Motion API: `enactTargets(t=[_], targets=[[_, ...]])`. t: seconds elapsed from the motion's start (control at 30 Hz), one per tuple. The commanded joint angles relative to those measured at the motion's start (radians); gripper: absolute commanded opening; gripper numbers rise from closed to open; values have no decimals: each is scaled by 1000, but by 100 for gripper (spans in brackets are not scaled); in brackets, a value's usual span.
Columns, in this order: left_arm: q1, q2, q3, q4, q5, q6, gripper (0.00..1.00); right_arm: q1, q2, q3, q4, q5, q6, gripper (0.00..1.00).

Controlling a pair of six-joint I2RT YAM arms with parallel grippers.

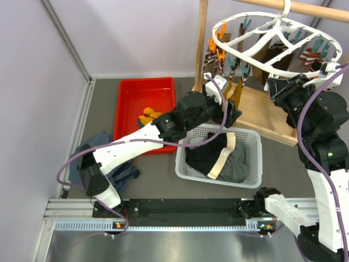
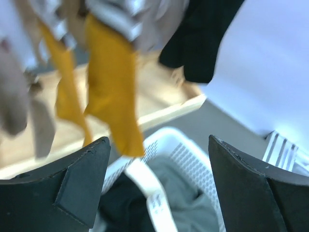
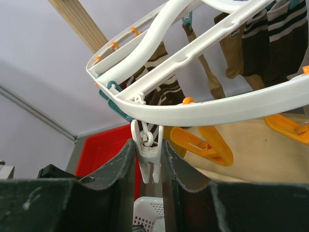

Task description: Remove the socks clipped to the hanger

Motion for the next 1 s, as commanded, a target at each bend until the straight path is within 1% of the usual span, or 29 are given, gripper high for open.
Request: enactTargets(t=[0.0,0.13,0.17,0.23,0.3,0.4,0.43,0.53,0.57,0.63,0.67,0.7,0.73,0.77,0.87,0.97], targets=[[-17,45,9,185,-12,63,87,-9,-11,45,10,4,-1,6],[-17,129,44,232,-46,80,87,-9,-16,47,12,-5,8,6],[-17,144,51,235,-85,86,87,-9,-16,47,12,-7,10,6],[-19,183,54,251,-110,95,87,-9,-17,47,13,-10,15,6],[-19,200,42,316,-121,94,86,-9,-19,44,12,-14,15,6],[-19,238,48,372,-171,86,83,-9,-21,40,9,-18,15,6],[-17,253,55,383,-187,86,80,-10,-19,42,7,-16,12,6],[-19,263,51,427,-201,89,48,-10,-19,43,1,-15,13,6],[-19,264,52,430,-204,91,33,-9,-17,47,-2,-15,10,7],[-19,263,58,412,-204,97,21,-10,-17,56,-21,-13,2,8],[-19,261,61,401,-201,100,13,-10,-17,60,-28,-14,-1,11],[-19,251,55,389,-199,98,3,-9,-17,71,-47,-15,-14,15],[-20,241,48,389,-201,98,0,-10,-17,82,-65,-13,-24,18],[-22,229,39,392,-207,98,0,-9,-16,92,-86,-7,-31,25],[-40,183,-11,416,-239,124,0,-10,-22,140,-174,1,-62,32],[-54,158,-31,418,-254,144,0,-10,-33,185,-234,-8,-71,36]])
